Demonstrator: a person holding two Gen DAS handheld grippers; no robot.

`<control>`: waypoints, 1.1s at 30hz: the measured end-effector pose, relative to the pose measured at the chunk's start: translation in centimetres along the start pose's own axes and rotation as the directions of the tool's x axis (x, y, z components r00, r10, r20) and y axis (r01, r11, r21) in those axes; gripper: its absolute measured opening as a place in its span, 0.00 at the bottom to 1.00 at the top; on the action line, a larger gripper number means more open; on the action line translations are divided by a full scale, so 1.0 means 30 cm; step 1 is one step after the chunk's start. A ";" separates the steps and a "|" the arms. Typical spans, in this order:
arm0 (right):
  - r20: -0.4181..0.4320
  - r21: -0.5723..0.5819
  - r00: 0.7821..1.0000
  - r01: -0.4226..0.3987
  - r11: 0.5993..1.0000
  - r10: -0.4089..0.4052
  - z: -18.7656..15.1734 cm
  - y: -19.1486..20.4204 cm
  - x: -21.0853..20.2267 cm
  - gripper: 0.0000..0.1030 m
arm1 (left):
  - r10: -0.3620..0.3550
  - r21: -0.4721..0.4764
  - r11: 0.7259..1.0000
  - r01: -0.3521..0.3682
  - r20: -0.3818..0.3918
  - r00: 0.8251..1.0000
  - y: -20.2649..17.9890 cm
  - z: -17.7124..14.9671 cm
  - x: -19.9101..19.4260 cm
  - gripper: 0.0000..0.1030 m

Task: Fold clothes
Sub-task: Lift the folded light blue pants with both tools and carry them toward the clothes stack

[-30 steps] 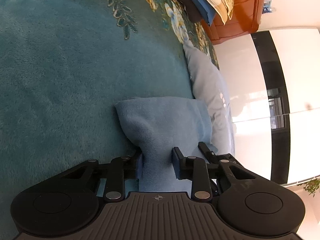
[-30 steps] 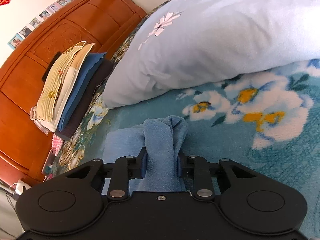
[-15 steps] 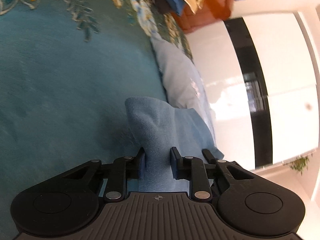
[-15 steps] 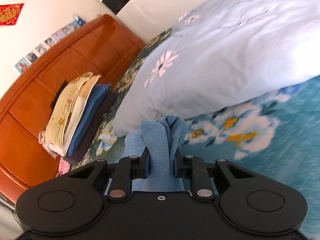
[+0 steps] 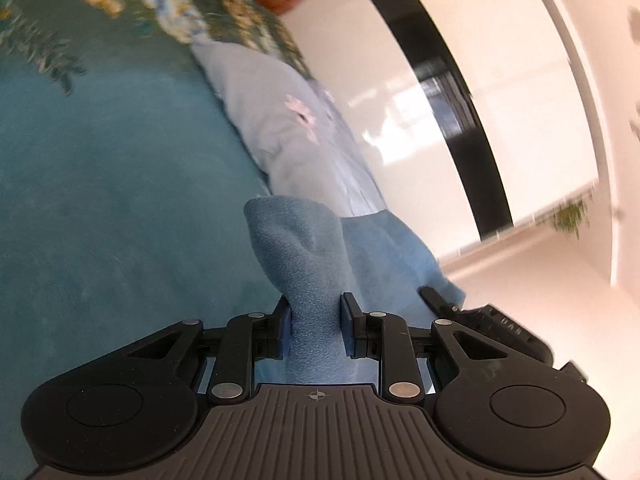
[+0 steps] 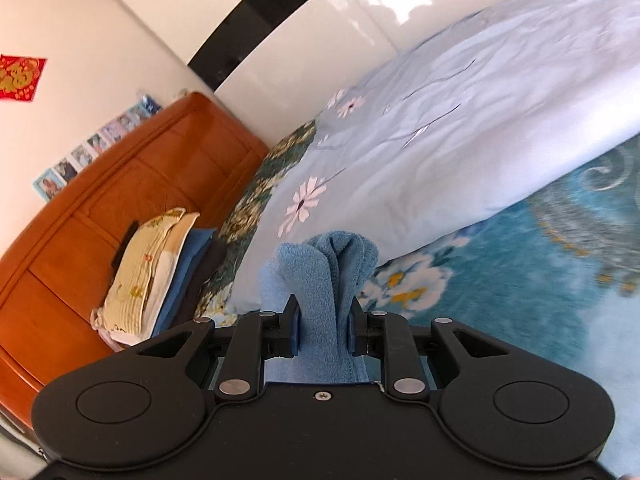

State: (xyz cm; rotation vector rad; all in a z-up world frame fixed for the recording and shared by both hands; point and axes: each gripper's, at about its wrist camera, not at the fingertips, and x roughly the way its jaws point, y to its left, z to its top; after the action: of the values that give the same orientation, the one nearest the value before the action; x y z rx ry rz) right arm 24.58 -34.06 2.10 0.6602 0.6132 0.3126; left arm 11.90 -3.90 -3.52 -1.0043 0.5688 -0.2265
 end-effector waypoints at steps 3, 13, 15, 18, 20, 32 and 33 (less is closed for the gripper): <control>0.026 0.003 1.000 0.013 1.000 -0.013 -0.008 0.005 -0.126 0.21 | -0.003 0.061 0.998 0.005 -0.033 0.999 -0.059 -0.030 -0.036 0.21; 0.152 0.020 0.988 0.008 1.000 -0.011 -0.026 0.014 -0.553 0.22 | -0.070 0.239 0.967 0.087 -0.077 0.995 -0.285 -0.135 -0.191 0.21; 0.183 0.031 0.983 0.005 0.999 -0.011 -0.031 0.003 -0.630 0.22 | -0.086 0.281 0.953 0.111 -0.099 0.991 -0.332 -0.165 -0.203 0.21; 0.238 0.051 0.971 -0.001 0.999 -0.011 -0.042 -0.022 -0.750 0.22 | -0.107 0.342 0.928 0.147 -0.134 0.985 -0.402 -0.209 -0.220 0.21; 0.276 0.065 0.961 -0.001 0.998 -0.017 -0.053 -0.049 -0.828 0.22 | -0.121 0.372 0.911 0.177 -0.169 0.978 -0.457 -0.247 -0.220 0.21; 0.481 0.181 0.863 0.076 0.981 -0.156 -0.108 -0.299 -1.262 0.22 | -0.185 0.521 0.764 0.379 -0.386 0.904 -0.781 -0.507 -0.049 0.21; 0.495 0.192 0.852 0.087 0.978 -0.173 -0.112 -0.323 -1.289 0.22 | -0.186 0.530 0.750 0.396 -0.405 0.895 -0.805 -0.528 -0.022 0.21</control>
State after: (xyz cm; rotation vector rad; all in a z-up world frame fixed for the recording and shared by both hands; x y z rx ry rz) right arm -6.92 -57.34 10.26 0.8171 0.1699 -0.0486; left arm 4.52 -27.96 10.66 -0.4155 0.5812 -0.8268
